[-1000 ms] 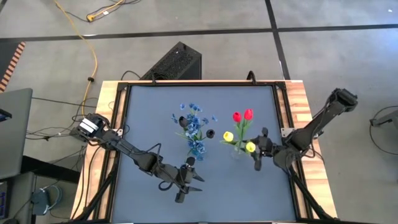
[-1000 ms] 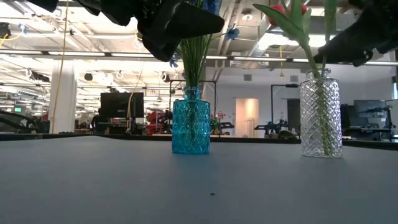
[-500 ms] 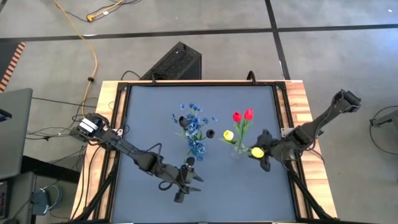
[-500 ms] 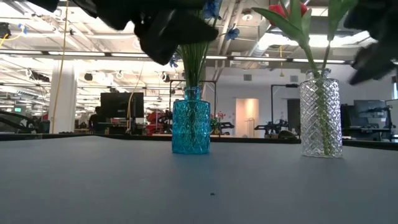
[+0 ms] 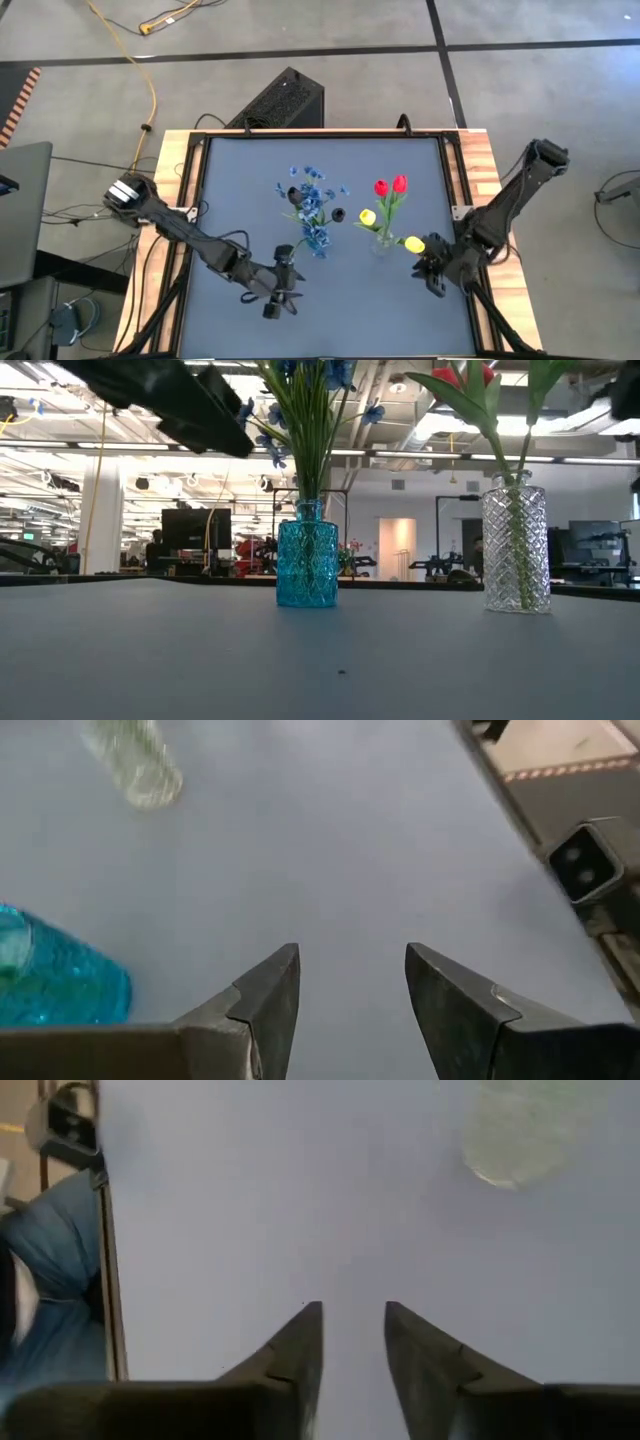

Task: Sort flowers into vase by color
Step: Return to Home Position

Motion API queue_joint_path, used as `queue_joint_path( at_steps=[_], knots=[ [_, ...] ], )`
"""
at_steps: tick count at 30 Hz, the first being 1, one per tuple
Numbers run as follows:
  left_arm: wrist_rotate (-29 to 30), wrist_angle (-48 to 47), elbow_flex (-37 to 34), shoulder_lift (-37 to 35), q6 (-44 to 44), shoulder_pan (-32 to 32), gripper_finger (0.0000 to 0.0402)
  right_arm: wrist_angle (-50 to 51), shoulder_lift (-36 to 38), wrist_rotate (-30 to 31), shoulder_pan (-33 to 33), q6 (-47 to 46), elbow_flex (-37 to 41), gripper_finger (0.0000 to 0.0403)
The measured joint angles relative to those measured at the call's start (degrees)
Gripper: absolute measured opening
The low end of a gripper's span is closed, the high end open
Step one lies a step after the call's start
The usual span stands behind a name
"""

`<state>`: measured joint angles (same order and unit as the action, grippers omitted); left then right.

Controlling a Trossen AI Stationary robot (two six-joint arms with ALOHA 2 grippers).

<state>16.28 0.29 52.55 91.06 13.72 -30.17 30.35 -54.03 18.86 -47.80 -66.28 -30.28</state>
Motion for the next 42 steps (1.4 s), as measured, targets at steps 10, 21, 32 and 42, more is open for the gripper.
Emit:
queue_joint_path(
  at_steps=[10, 21, 32, 42],
  knots=[
    [-7.65, 31.89, -19.66, -8.30, -5.47, -0.11, 0.0153, -13.98, -4.93, 20.54, -8.55, 13.73, 3.27, 0.0017],
    [1.61, 40.39, -40.11, -29.58, -1.50, 5.42, 0.0105, -54.09, 4.10, 8.62, 3.37, 25.85, 26.05, 0.0018],
    [-4.23, 37.71, -47.69, -43.88, -3.78, 16.98, 0.0043, -47.50, 13.89, -16.31, 23.12, 35.06, 29.81, 0.0020],
    [-6.90, 35.17, -51.93, -52.04, -4.47, 24.24, 0.0013, -35.39, 24.90, -24.67, 32.63, 40.02, 29.86, 0.0020]
  ],
)
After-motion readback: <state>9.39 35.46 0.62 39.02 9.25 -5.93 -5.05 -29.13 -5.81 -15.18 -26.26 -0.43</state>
